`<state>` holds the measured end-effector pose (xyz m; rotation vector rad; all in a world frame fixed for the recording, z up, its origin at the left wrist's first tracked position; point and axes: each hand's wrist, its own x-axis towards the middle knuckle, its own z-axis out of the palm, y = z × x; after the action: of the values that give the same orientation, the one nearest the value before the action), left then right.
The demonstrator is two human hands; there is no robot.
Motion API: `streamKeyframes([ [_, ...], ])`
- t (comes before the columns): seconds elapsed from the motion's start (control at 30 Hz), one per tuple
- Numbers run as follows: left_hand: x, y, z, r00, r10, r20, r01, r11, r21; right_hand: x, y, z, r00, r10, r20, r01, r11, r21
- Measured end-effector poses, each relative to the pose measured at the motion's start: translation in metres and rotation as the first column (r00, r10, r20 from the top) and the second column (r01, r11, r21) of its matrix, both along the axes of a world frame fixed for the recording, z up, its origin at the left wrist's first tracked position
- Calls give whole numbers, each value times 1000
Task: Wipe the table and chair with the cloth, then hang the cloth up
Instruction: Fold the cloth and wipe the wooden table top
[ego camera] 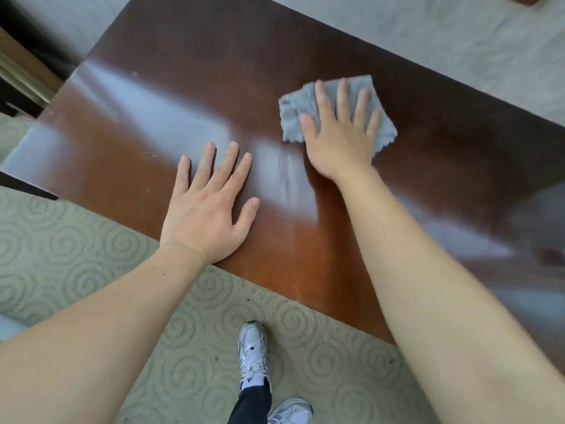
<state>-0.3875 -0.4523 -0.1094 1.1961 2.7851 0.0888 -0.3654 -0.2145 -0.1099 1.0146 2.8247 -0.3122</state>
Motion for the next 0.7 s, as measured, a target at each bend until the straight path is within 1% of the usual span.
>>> streamKeyframes([
  [0.1,-1,0,-1,1000,-6,-1,6,1000,17,-38,14,1,999,27,27,-26,999,-39],
  [0.17,0,-1,-2,1000,-6,-6,6,1000,23,-30,3,0,998,61,0,-61,997,-40],
  [0.23,0,-1,-2,1000,-6,-12,7,1000,26,1,-22,-2,993,101,-60,-103,994,-28],
  [0.33,0,-1,-1,1000,-13,-5,13,1000,28,75,-78,1,987,117,-108,-120,992,-22],
  [0.43,1,-1,2,1000,-5,2,5,1000,19,149,-131,7,992,89,-92,-94,994,-51],
  [0.5,3,0,3,1000,-1,9,1,1000,15,186,-151,7,996,60,-60,-64,996,-69],
  [0.6,4,0,3,1000,3,6,-3,1000,22,200,-156,7,999,17,-34,-21,995,-96],
  [0.7,3,0,2,1000,2,9,-2,1000,27,171,-138,4,1000,-5,-5,5,998,-70],
])
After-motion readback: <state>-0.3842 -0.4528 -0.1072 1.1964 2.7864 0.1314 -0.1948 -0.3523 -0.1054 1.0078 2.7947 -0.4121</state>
